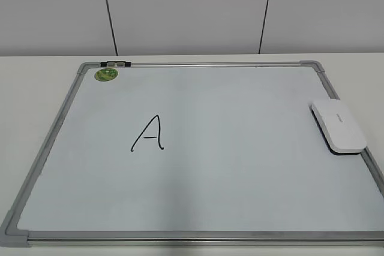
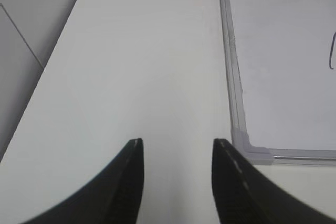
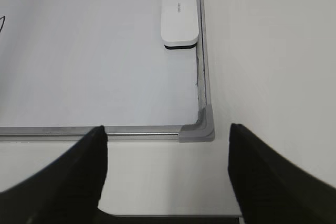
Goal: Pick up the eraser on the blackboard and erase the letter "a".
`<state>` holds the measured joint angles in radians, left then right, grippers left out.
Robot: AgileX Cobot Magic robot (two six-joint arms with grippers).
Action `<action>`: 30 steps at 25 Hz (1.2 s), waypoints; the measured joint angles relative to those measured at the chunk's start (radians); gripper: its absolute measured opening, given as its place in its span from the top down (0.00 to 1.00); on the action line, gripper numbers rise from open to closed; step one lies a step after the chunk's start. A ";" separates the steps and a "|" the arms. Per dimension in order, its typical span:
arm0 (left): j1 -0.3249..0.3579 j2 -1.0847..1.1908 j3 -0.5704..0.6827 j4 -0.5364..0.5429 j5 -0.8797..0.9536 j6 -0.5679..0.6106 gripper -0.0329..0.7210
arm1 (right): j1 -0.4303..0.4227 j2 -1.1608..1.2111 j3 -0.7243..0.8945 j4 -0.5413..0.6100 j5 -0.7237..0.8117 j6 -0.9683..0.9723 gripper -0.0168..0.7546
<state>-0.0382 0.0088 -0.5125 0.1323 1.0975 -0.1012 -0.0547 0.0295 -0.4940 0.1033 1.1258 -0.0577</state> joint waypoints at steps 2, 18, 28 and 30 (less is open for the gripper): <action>0.000 0.000 0.000 0.000 0.002 0.000 0.54 | 0.000 -0.028 0.000 0.000 0.004 0.000 0.29; 0.000 0.000 0.000 0.000 0.002 0.000 0.56 | 0.000 -0.046 0.000 0.000 0.008 0.000 0.29; 0.000 0.000 0.000 0.000 0.002 0.000 0.57 | 0.000 -0.046 0.000 0.000 0.009 0.000 0.29; 0.000 0.000 0.000 0.000 0.002 0.000 0.57 | 0.000 -0.046 0.000 0.000 0.009 0.000 0.29</action>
<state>-0.0383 0.0088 -0.5125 0.1319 1.0993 -0.1012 -0.0547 -0.0162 -0.4940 0.1033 1.1348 -0.0577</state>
